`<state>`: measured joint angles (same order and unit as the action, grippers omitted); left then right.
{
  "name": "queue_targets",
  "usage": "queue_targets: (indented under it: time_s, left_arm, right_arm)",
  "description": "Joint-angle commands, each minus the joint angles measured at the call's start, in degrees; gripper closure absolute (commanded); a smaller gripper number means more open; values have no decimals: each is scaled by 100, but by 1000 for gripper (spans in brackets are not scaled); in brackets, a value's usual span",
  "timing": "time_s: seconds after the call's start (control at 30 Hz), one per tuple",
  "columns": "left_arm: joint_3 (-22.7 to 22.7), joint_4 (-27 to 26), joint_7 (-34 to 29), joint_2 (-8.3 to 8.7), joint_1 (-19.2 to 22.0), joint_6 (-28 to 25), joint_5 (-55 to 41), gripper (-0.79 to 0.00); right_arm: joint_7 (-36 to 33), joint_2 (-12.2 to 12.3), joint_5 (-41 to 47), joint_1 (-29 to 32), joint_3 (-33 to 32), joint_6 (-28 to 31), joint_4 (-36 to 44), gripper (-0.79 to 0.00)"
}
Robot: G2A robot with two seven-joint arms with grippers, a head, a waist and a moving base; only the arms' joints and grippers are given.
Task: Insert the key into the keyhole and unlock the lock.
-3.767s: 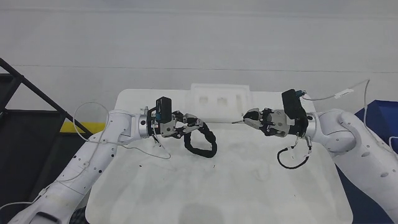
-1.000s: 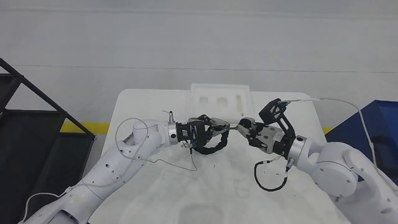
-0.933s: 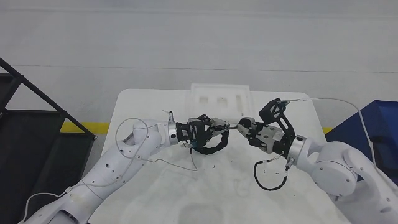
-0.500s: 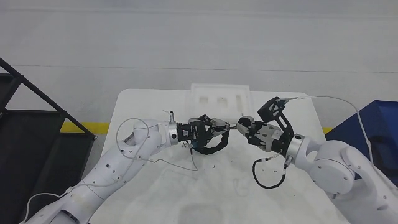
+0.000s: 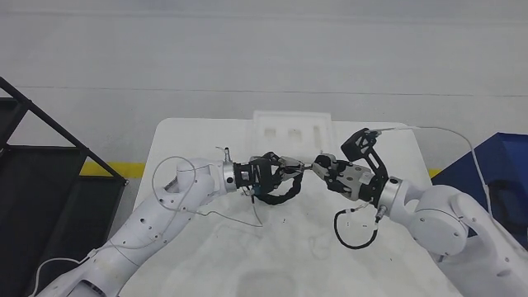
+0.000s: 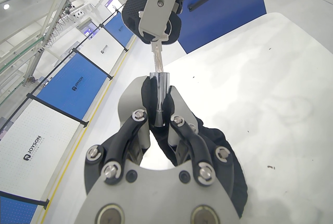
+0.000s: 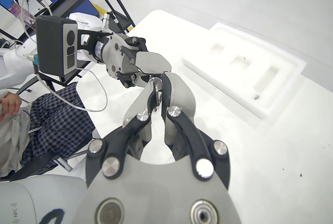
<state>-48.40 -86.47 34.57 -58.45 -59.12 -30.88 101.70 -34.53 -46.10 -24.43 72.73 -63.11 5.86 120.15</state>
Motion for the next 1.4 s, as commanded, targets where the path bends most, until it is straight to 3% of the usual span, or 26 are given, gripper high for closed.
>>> queue_targets:
  time_s: [0.0, 0.53, 0.57, 0.6, 0.8, 0.93, 1.1, 1.23, 1.37]
  left_arm:
    - [-13, 18, 14, -4, 5, -57, -33, 0]
    - [-22, 53, -85, -60, 22, -158, -29, 0]
    - [-21, 55, -93, -63, 26, -168, -20, 0]
    - [-20, 63, -104, -66, 26, -187, -22, 0]
    - [-90, 172, -233, -77, 70, -467, -241, 0]
    - [-229, 196, -467, -57, 110, -883, -517, 0]
    - [-452, 191, -1164, -19, 146, -1734, -1181, 0]
    - [-568, 241, -1986, 13, 233, -2712, -1983, 0]
    - [-352, 174, -2662, 51, 351, -2712, -2728, 0]
  right_arm:
    - [-17, -18, 0, -25, 25, -3, -14, 0]
    - [-241, -206, -116, -355, 355, -123, -170, -12]
    - [-270, -216, -99, -371, 367, -128, -180, -302]
    - [-299, -225, -80, -390, 374, -119, -188, -785]
    - [-648, -228, -285, -546, 285, 290, -213, -785]
    - [-929, -179, -768, -628, 143, 1063, -209, -785]
    - [-1216, -96, -1310, -712, -69, 2367, -312, -785]
    - [-1384, -51, -1175, -739, -95, 3338, -467, -785]
    - [-1438, -38, -1357, -782, -52, 3736, -531, -785]
